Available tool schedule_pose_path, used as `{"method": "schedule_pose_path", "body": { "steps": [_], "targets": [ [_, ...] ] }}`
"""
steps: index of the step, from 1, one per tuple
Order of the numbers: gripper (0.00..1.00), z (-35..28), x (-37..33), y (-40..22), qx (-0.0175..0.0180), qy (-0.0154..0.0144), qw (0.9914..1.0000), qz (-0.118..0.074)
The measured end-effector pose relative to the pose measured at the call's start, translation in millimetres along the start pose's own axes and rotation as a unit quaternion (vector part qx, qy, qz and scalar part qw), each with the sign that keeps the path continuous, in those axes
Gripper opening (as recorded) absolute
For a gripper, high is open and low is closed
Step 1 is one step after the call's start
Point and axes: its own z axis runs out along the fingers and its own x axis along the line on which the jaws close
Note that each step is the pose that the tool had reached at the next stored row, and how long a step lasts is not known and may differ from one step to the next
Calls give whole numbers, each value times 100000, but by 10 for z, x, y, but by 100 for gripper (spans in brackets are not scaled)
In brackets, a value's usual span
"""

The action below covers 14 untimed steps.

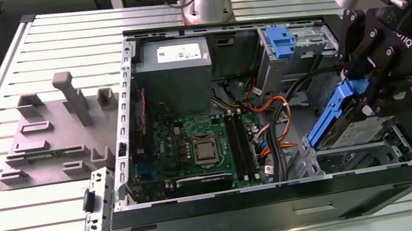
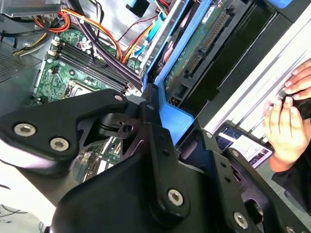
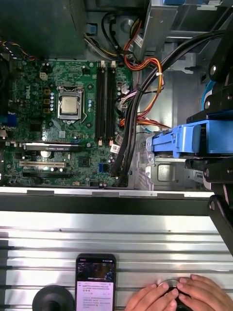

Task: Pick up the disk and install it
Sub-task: 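Insert the disk into the insertion slot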

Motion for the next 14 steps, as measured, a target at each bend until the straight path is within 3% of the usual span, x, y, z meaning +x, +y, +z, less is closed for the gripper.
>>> {"method": "schedule_pose_path", "body": {
  "steps": [14],
  "targets": [
    [36, 193, 19, -2, 0, 1, 100000, 1]
  ]
}}
